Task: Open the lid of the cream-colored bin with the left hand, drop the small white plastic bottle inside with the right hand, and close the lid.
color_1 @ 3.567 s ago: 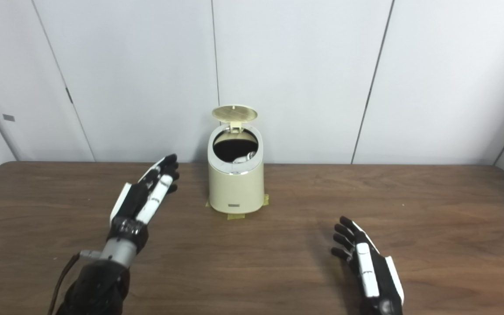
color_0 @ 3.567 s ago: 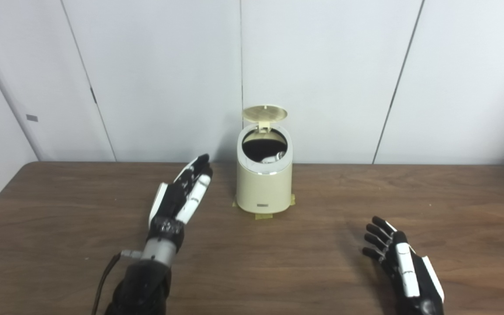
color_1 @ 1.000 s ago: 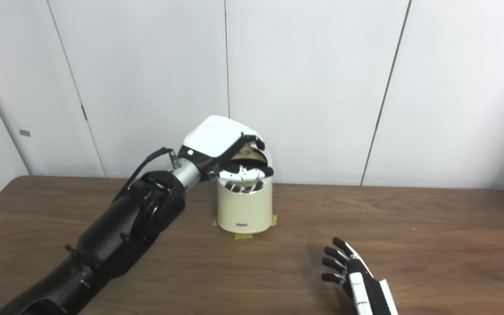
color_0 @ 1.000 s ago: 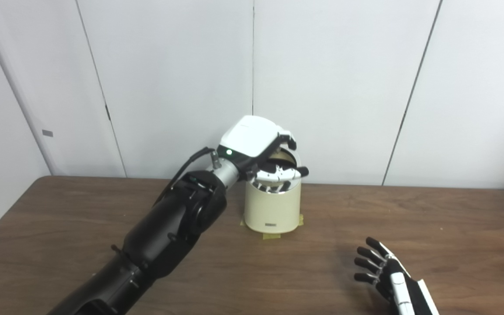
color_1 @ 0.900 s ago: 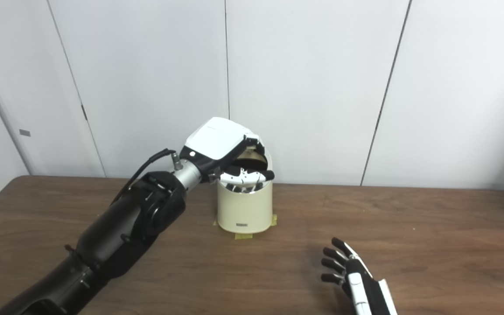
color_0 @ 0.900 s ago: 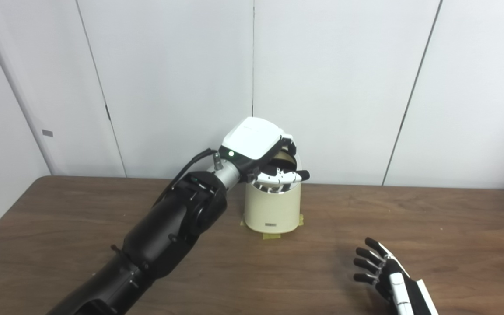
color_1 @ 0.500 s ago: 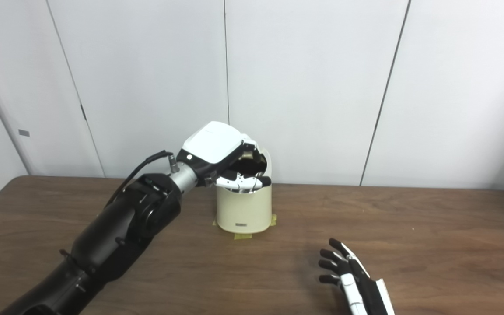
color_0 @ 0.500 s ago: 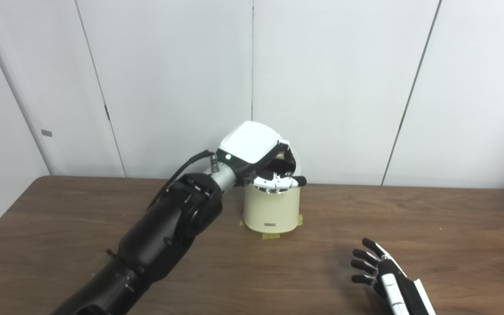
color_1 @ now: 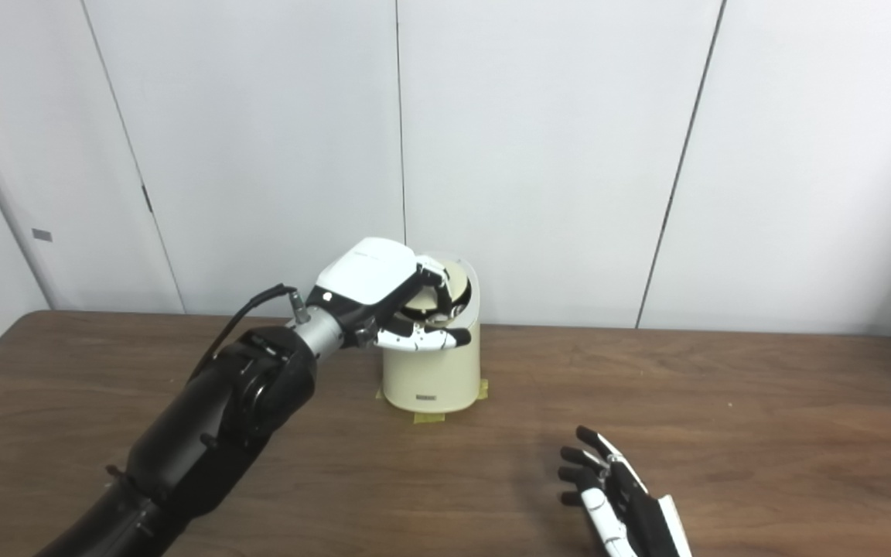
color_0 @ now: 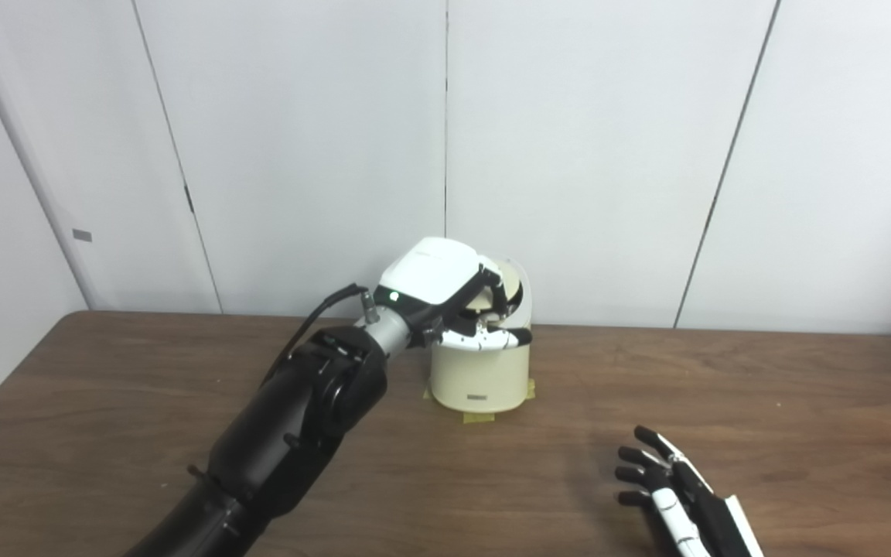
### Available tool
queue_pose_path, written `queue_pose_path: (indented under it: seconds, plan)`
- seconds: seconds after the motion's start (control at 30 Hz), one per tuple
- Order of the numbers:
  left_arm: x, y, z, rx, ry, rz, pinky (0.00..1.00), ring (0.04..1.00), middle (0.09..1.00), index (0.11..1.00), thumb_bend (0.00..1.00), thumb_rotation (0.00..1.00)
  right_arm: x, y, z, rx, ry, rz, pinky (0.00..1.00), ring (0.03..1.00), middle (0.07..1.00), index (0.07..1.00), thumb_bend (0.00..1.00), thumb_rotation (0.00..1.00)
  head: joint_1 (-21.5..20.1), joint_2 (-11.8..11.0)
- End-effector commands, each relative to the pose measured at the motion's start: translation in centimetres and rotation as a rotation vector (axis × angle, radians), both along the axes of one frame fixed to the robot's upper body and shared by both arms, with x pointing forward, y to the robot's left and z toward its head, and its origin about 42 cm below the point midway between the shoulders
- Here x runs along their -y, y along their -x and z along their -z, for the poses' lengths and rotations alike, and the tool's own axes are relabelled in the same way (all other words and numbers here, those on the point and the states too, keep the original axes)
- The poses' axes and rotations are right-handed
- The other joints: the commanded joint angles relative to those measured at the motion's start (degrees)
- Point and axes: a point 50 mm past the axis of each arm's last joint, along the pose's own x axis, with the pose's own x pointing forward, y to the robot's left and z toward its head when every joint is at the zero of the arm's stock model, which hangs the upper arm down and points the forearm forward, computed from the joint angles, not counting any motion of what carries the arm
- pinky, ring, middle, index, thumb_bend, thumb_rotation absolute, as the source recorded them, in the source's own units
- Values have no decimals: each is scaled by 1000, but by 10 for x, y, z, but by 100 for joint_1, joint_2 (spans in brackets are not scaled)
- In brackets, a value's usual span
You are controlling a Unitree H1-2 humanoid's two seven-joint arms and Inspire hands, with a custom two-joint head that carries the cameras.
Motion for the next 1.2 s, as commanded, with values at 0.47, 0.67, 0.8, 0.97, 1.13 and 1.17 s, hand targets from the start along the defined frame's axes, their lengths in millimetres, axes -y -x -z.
queue_pose_path:
  seconds: [0.47,0.67,0.8,0.97,1.13,1.17]
  plan:
    - [-11,-14,-3,-50,22,-85,783,825,858,907,559,626,-6,13,2,-22,23,-18,614,729,769,857,481,567,-39,144]
    - [-10,-16,1,-57,-14,-89,782,797,833,903,568,639,-8,16,0,-32,29,-30,629,735,773,860,472,423,-49,201]
    - [-8,-18,2,-55,-23,-87,775,767,803,894,572,629,-8,17,-1,-41,24,-32,637,737,777,866,471,395,-65,220]
    - [-8,-20,3,-61,-24,-98,738,741,784,868,578,602,-8,17,-1,-42,19,-39,623,728,776,867,478,374,-77,255]
    - [-10,-22,2,-77,-22,-112,703,732,780,858,585,590,-9,16,0,-45,28,-39,620,729,776,870,475,355,-89,260]
    - [-10,-22,2,-78,-21,-113,696,730,780,857,586,583,-9,16,0,-45,28,-40,618,728,775,871,477,355,-89,260]
